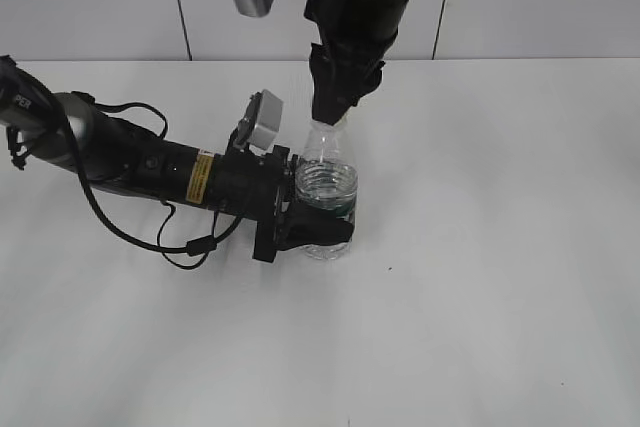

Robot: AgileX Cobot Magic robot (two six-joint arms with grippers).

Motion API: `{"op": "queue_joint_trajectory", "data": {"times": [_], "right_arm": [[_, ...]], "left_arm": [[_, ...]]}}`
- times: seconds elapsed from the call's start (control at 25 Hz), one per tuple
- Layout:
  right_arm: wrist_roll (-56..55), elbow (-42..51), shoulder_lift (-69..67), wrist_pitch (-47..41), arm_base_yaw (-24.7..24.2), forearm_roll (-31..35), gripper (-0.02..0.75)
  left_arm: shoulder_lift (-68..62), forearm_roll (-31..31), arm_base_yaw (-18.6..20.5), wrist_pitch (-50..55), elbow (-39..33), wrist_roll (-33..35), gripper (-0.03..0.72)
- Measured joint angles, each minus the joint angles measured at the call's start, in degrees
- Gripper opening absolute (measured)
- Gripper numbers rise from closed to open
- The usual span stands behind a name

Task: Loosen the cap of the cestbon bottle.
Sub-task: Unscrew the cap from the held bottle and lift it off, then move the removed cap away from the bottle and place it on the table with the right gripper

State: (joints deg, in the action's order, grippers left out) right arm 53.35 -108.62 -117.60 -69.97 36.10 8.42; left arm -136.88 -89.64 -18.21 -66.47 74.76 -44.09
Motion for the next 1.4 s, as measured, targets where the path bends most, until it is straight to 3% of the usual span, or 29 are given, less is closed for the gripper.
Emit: {"op": "queue_joint_trajectory", "data": {"times": [0.24,0.84,1.2,1.4], "right_arm": [[5.9,0.0,0.0,0.0,0.0,-0.1,0.293],[6.3,0.2,2.9,-0.1,0.0,-0.9,0.291],[-8.2,0.2,5.3,-0.1,-0.1,-3.9,0.29],[-19.9,0.2,5.3,-0.1,-3.6,-4.3,0.29]], "left_arm": [[0.0,-0.2,0.0,-0.1,0.0,-0.1,0.406],[0.0,-0.7,0.0,-0.2,0.0,0.3,0.406],[0.0,-0.8,0.0,-0.2,0.0,0.4,0.406],[0.0,-0.8,0.0,-0.2,0.0,0.5,0.406]]}}
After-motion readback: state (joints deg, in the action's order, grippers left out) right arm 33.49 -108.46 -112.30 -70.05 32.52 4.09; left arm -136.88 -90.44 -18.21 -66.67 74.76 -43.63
